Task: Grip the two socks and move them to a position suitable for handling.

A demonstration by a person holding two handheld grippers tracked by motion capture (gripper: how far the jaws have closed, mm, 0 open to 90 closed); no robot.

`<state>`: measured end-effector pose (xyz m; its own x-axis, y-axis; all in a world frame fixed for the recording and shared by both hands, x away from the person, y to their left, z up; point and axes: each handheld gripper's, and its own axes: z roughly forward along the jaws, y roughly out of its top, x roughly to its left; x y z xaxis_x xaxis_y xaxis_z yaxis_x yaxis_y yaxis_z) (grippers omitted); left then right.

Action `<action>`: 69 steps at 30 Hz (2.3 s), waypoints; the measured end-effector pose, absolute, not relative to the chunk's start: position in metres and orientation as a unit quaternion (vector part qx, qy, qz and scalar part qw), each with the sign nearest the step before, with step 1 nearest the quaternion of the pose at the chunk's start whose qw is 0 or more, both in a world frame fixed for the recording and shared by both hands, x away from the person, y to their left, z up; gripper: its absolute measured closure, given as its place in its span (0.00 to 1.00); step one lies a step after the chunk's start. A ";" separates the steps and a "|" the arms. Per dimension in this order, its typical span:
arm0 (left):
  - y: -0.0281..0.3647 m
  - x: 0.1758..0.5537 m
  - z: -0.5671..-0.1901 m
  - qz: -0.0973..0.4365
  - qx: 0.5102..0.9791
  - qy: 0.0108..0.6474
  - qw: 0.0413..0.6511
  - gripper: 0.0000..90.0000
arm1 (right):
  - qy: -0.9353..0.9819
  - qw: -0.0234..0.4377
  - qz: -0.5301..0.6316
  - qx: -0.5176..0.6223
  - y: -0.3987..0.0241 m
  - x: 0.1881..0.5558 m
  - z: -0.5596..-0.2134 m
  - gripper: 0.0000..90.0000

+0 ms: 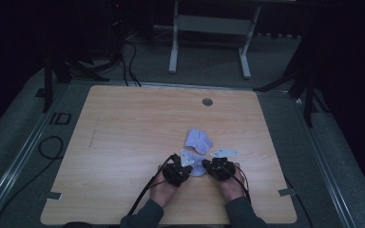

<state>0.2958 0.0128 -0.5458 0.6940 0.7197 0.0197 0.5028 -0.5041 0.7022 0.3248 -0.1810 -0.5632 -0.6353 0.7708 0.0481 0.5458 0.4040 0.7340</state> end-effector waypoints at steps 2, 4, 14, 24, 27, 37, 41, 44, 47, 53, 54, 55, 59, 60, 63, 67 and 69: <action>0.019 0.297 -0.544 0.158 0.848 0.366 0.350 1.00 | 0.824 0.151 0.372 0.399 -0.181 0.325 -0.563 0.96; 0.027 0.298 -0.541 0.161 0.839 0.378 0.356 1.00 | 0.825 0.152 0.371 0.399 -0.181 0.325 -0.563 0.96; 0.071 0.306 -0.532 0.187 0.803 0.433 0.364 1.00 | 0.825 0.150 0.371 0.399 -0.182 0.325 -0.563 0.96; 0.097 0.304 -0.545 0.190 0.805 0.455 0.330 1.00 | 0.827 0.147 0.368 0.399 -0.185 0.324 -0.562 0.96; 0.099 0.301 -0.549 0.187 0.807 0.455 0.327 1.00 | 0.828 0.147 0.368 0.397 -0.186 0.324 -0.562 0.96; 0.097 0.271 -0.557 0.150 0.825 0.431 0.332 0.98 | 0.832 0.159 0.362 0.388 -0.187 0.322 -0.562 0.93; 0.103 0.265 -0.558 0.147 0.822 0.435 0.337 0.91 | 0.834 0.161 0.362 0.384 -0.187 0.322 -0.562 0.92; 0.105 0.267 -0.559 0.144 0.820 0.436 0.343 0.85 | 0.835 0.161 0.361 0.382 -0.187 0.322 -0.562 0.92; 0.108 0.270 -0.557 0.159 0.823 0.436 0.328 0.81 | 0.837 0.160 0.362 0.378 -0.187 0.323 -0.562 0.92; 0.124 0.277 -0.552 0.177 0.812 0.453 0.323 0.73 | 0.840 0.154 0.362 0.374 -0.188 0.324 -0.561 0.91; 0.128 0.280 -0.552 0.187 0.811 0.455 0.318 0.72 | 0.840 0.152 0.363 0.374 -0.189 0.324 -0.561 0.90; 0.131 0.282 -0.551 0.195 0.810 0.457 0.312 0.71 | 0.840 0.152 0.363 0.373 -0.189 0.324 -0.561 0.88; 0.146 0.291 -0.551 0.212 0.798 0.476 0.303 0.69 | 0.842 0.160 0.358 0.370 -0.189 0.325 -0.555 0.84; 0.149 0.292 -0.552 0.216 0.797 0.479 0.299 0.68 | 0.839 0.162 0.364 0.370 -0.190 0.325 -0.552 0.83; 0.154 0.296 -0.553 0.220 0.790 0.489 0.297 0.67 | 0.828 0.170 0.375 0.382 -0.196 0.329 -0.543 0.78; 0.157 0.301 -0.556 0.228 0.786 0.497 0.289 0.66 | 0.814 0.177 0.376 0.406 -0.205 0.341 -0.533 0.74; 0.158 0.301 -0.556 0.229 0.783 0.500 0.290 0.66 | 0.808 0.175 0.374 0.419 -0.208 0.349 -0.530 0.71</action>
